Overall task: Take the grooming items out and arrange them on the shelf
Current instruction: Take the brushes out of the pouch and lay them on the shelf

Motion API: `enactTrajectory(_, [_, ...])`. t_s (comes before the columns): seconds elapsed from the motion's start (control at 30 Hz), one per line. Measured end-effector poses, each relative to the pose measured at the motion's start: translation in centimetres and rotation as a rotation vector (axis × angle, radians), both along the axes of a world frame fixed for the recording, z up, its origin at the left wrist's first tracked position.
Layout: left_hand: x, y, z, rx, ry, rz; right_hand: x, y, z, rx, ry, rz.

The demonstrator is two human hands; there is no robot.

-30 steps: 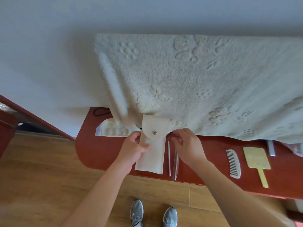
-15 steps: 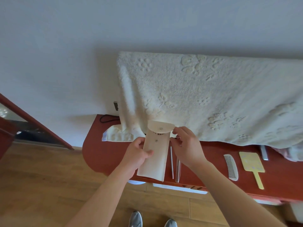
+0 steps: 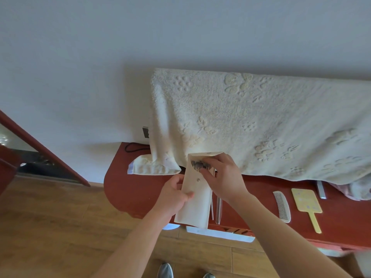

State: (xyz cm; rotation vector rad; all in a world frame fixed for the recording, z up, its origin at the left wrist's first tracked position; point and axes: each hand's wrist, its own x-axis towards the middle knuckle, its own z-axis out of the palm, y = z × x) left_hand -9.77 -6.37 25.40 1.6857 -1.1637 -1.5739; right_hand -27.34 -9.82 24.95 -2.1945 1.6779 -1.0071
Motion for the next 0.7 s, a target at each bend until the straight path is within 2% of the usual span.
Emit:
enactTrajectory(0.5, [0.2,0.1,-0.5,-0.01,0.024,-0.04,0.9,-0.9,0.8,0.06,-0.089,-0.056])
enactTrajectory(0.7, [0.5,-0.3,-0.6,0.002,0.001,-0.075,0.0,-2.2,2.0,0.072,-0.182,-0.133])
